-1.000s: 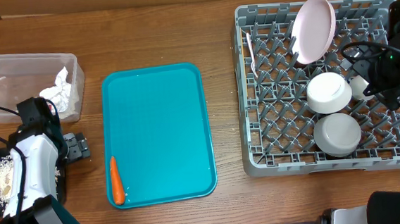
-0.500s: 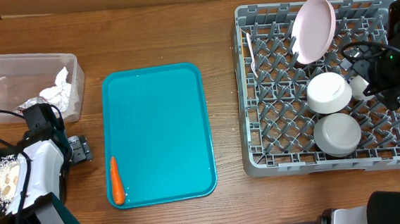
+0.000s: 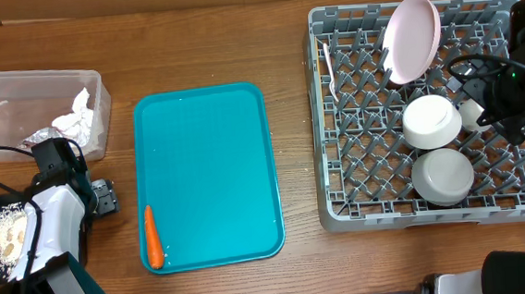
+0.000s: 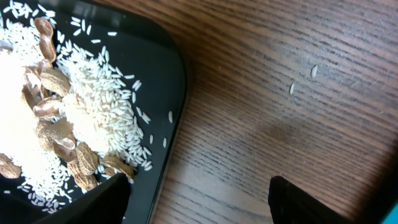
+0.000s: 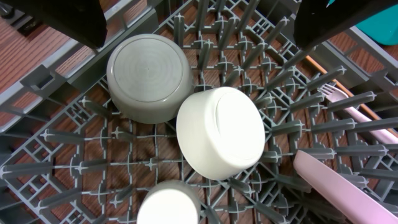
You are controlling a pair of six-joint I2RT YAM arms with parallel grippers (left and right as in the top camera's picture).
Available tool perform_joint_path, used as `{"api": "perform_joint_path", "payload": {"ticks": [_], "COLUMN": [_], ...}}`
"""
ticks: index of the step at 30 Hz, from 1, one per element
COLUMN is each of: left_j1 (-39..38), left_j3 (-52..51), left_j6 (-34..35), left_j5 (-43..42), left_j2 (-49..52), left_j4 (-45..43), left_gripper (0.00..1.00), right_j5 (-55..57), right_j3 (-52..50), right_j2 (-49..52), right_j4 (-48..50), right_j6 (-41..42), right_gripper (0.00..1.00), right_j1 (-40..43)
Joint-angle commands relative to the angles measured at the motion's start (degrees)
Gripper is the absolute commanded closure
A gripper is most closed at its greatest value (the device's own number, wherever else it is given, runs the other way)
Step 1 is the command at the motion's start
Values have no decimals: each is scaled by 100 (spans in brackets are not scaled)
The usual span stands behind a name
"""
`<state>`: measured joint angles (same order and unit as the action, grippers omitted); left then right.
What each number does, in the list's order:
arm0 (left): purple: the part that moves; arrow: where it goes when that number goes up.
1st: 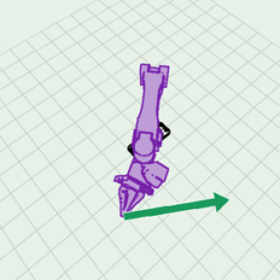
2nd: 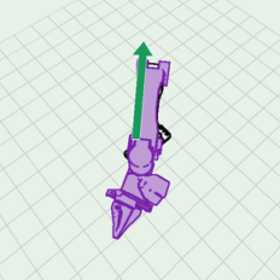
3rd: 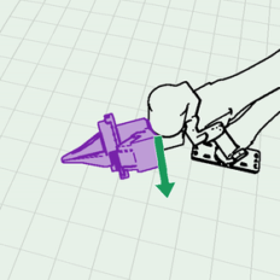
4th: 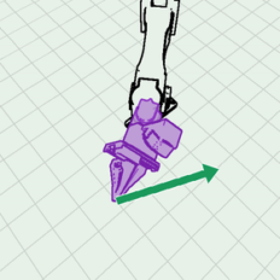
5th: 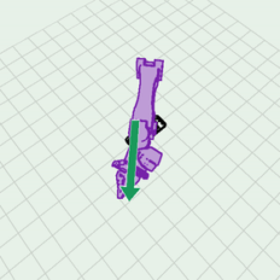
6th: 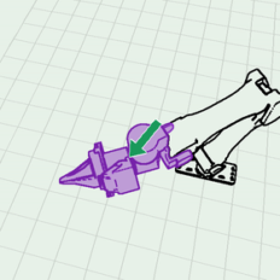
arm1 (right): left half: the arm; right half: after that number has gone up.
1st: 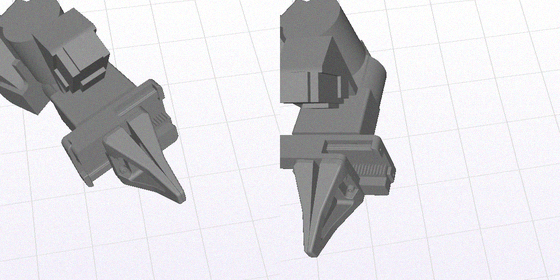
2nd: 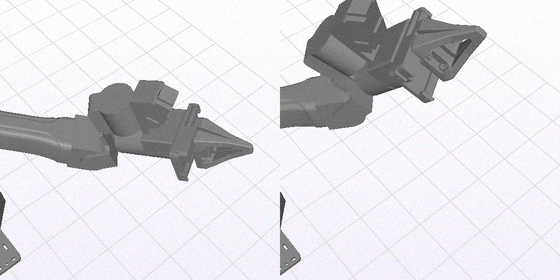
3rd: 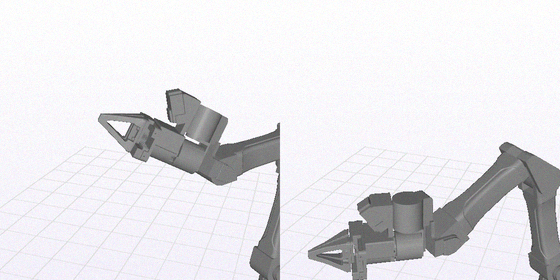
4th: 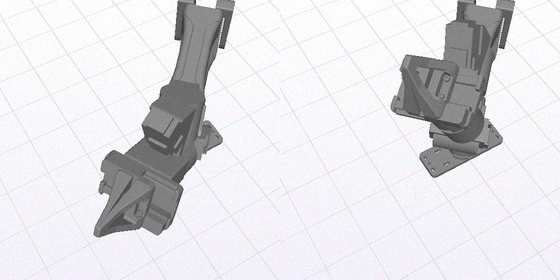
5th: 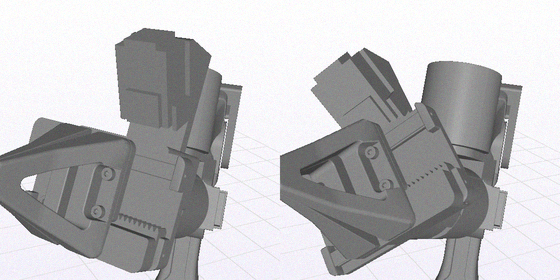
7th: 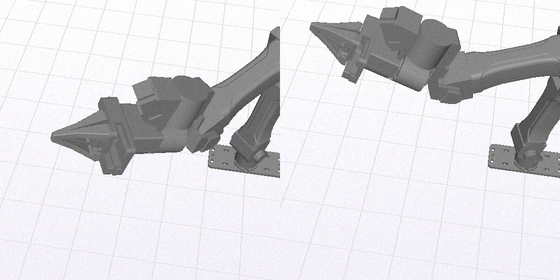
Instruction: Sort waste into correct bins and load items into the dishwasher rack
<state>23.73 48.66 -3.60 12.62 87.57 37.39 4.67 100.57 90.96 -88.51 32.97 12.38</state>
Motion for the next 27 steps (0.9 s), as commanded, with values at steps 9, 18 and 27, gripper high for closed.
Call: {"api": "perform_joint_path", "payload": {"ticks": [9,18,27], "left_j1": [37,37,37], "left_j3": [-61,-61,-59], "left_j6": [-72,-72,-74], "left_j5": [-42,7,452], "left_j2": [407,610,610], "left_j4": [-186,-385,-437], "left_gripper": [25,43,75], "right_j5": [-11,-11,-11], "right_j3": [-15,-15,-15], "right_j2": [-17,-17,-17], "right_j4": [24,24,24], "right_j6": [-13,-13,-13], "right_gripper": [0,0,0], "right_j1": [17,17,17]}}
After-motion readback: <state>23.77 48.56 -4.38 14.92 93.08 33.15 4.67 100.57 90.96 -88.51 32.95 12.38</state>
